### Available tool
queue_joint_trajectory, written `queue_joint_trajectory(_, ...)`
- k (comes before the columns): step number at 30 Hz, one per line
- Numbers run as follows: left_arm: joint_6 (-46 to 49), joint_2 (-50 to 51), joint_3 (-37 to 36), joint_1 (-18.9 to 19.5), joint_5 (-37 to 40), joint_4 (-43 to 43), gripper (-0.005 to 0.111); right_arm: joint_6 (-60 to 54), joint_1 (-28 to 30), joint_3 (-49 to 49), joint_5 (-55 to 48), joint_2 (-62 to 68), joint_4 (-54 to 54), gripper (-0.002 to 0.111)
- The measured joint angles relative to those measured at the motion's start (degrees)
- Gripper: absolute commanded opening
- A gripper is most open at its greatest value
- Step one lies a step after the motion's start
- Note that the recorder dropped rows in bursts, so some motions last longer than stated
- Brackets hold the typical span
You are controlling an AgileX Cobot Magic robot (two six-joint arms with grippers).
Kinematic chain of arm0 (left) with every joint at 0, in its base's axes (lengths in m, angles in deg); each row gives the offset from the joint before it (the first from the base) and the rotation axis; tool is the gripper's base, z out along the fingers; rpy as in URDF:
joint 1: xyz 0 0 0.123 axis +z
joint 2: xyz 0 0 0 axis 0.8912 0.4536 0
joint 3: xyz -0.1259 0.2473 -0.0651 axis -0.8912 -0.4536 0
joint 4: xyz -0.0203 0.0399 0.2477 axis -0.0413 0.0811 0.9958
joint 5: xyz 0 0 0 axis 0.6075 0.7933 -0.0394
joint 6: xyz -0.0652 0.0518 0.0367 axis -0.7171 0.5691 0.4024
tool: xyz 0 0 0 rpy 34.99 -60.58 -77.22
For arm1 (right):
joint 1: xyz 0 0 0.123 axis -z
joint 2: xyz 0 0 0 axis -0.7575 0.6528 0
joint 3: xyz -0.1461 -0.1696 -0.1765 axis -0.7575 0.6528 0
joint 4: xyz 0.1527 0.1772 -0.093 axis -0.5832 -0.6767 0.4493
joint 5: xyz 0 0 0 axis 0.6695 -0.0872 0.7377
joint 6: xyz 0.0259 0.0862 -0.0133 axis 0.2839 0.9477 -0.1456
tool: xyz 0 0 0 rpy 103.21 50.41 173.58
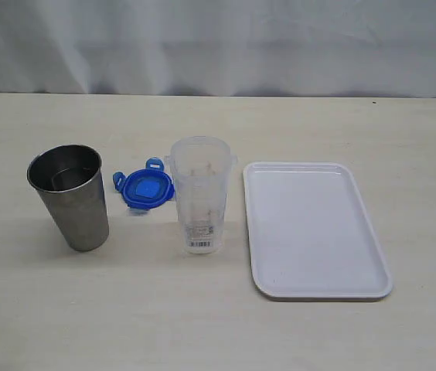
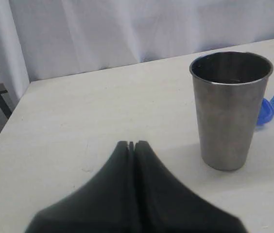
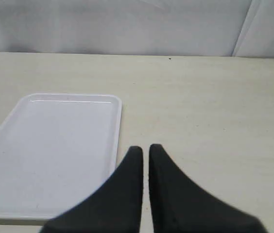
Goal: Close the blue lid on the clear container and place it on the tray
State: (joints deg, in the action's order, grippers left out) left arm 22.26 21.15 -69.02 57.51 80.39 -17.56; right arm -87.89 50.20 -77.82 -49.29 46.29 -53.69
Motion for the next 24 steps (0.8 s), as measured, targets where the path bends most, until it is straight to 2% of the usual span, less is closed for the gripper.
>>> queue_joint_trajectory(5, 0.1, 0.0, 0.0, 0.0, -2.6, 0.1, 0.0, 0.0, 0.0, 0.0, 0.0, 0.0, 0.0, 0.005)
queue_joint_trajectory(13, 0.1, 0.0, -0.1, 0.0, -13.0, 0.0, 0.0, 0.0, 0.0, 0.0, 0.0, 0.0, 0.0, 0.005)
queue_joint_trajectory(15, 0.1, 0.0, -0.1, 0.0, -19.4, 0.6, 0.0, 0.0, 0.0, 0.0, 0.0, 0.0, 0.0, 0.005)
queue_joint_trajectory(16, -0.1, 0.0, -0.1, 0.0, -26.6, 0.7, 0.0, 0.0, 0.0, 0.0, 0.0, 0.0, 0.0, 0.005)
queue_joint_trajectory(17, -0.1, 0.0, -0.1, 0.0, -29.6, 0.7, 0.0, 0.0, 0.0, 0.0, 0.0, 0.0, 0.0, 0.005)
queue_joint_trajectory(20, -0.1, -0.1, -0.1, 0.0, -45.9, 1.5, 0.0, 0.0, 0.0, 0.0, 0.0, 0.0, 0.0, 0.005)
queue_joint_trajectory(22, -0.1, -0.1, -0.1, 0.0, -52.2, 1.9, 0.0, 0.0, 0.0, 0.0, 0.0, 0.0, 0.0, 0.005)
queue_joint_trajectory(24, -0.1, -0.1, -0.1, 0.0, -54.8, 2.1, 0.0, 0.0, 0.0, 0.0, 0.0, 0.0, 0.0, 0.005)
